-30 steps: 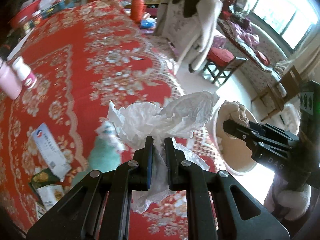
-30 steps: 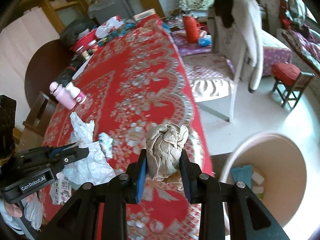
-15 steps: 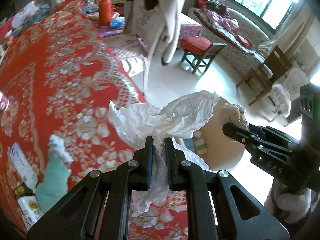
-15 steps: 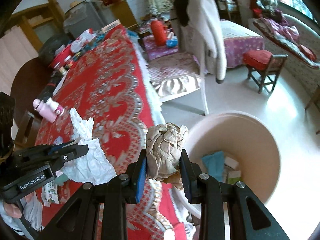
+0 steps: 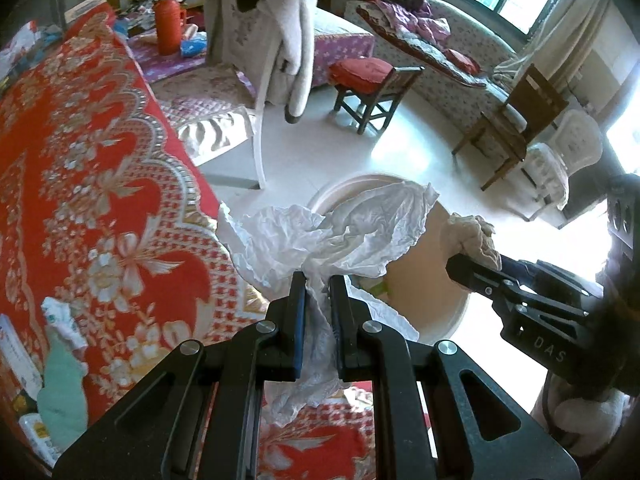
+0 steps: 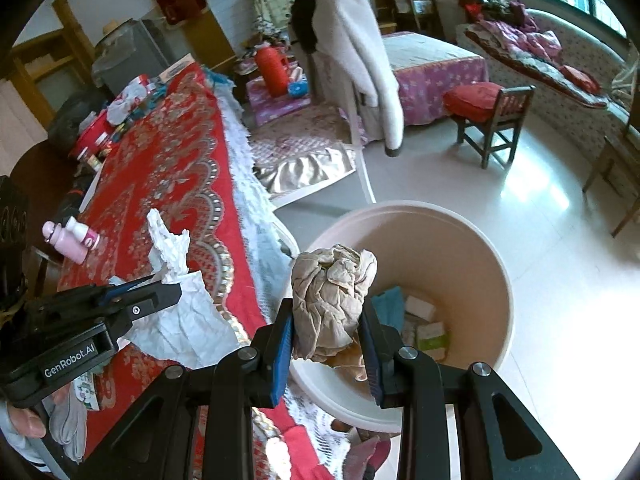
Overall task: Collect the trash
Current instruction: 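Open right tool to drop the paper ball while left tool drops the tissue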
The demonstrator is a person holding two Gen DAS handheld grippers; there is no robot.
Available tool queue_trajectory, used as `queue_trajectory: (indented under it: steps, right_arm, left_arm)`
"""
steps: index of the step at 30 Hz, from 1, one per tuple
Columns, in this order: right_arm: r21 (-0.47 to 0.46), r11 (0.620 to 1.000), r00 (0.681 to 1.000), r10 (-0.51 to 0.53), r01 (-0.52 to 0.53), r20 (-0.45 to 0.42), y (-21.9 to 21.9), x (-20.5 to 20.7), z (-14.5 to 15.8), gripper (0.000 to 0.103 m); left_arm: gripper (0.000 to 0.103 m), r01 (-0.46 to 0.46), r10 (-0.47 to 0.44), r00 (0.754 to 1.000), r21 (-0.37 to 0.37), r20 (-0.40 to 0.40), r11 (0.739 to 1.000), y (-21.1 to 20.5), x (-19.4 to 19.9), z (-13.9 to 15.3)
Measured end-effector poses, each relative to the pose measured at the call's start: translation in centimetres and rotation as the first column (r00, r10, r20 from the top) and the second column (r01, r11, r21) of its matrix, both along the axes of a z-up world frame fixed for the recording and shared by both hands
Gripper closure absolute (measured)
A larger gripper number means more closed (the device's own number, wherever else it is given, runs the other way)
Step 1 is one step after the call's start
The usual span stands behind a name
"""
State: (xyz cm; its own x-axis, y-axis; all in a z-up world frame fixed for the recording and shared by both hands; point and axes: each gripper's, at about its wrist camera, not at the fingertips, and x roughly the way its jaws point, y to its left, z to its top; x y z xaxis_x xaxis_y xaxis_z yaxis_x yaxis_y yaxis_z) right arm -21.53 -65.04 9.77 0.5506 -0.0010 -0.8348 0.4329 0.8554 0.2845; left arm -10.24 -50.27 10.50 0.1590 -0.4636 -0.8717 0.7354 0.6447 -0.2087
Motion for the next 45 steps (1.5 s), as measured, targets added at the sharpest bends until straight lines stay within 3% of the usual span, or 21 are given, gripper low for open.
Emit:
queue_trajectory:
  steps: [12, 32, 36, 43, 45]
  right_arm:
    - [-0.011, 0.998, 0.998, -0.056, 0.055, -0.018, -2.2, -1.6, -0.7, 0.073]
    - [0.003, 0.997, 0.995, -0.081, 0.081, -0.059, -3.7, -2.0, -2.2, 0.073]
    - [0.011, 0.995, 0.993, -0.101, 0.102, -0.066, -3.9, -1.9, -2.4, 0.065]
    - [0.016, 0.994, 0.992, -0.106, 0.108, -0.070, -4.1, -2.2, -2.6, 0.064]
    - [0.016, 0.994, 0.992, -0.107, 0.108, -0.071, -4.1, -2.3, -2.6, 0.062]
  left_arm:
    - [0.094, 0.013, -0.013, 1.000, -0.019, -0.015, 1.000, -3.5, 0.0, -1.1]
    - [0.094, 0.019, -0.021, 0.998, -0.040, -0.059, 0.999, -5.0, 0.0, -2.5]
    - [0.093, 0.022, -0.025, 0.998, -0.051, -0.063, 0.998, -5.2, -0.2, -2.5]
    - [0.091, 0.021, -0.026, 0.997, -0.059, -0.078, 0.998, -5.2, -0.2, -2.7]
    - [0.085, 0.023, -0.028, 0.996, -0.061, -0.083, 0.998, -5.2, -0.3, -2.7]
